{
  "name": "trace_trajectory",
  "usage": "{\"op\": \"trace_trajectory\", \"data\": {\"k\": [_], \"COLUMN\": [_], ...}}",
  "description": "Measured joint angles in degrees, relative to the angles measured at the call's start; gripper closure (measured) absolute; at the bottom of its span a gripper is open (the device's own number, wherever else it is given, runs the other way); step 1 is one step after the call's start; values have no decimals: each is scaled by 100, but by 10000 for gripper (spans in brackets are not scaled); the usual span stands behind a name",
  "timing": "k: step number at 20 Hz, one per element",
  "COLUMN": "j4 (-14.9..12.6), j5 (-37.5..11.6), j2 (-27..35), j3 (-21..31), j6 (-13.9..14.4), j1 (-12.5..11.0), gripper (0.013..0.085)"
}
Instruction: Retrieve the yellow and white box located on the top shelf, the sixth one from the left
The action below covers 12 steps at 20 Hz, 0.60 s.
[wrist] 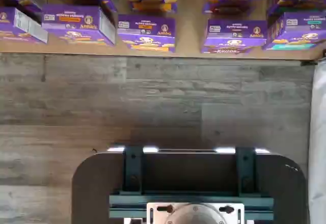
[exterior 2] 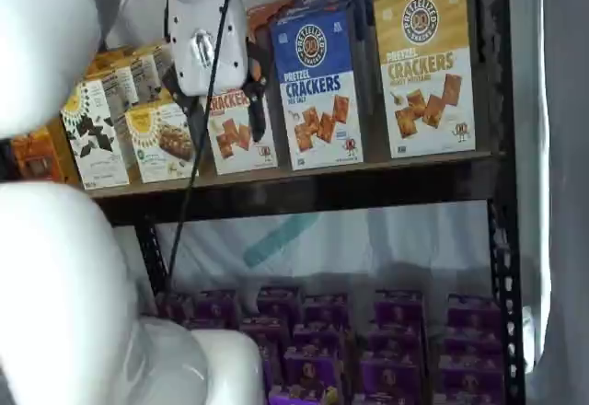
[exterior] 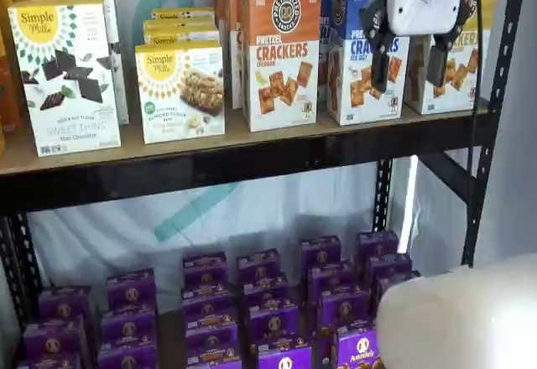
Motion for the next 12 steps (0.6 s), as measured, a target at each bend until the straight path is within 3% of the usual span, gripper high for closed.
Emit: {"op": "trace_trajectory", "data": {"k": [1, 2, 12], "j4": [-247, -292, -290], "j5": [-412, -483, -683], "j2": [-249, -287, -410], "j3": [253, 293, 601], "j6": [120, 142, 27], "j1": [226, 255, 123], "gripper": [130, 130, 130]}}
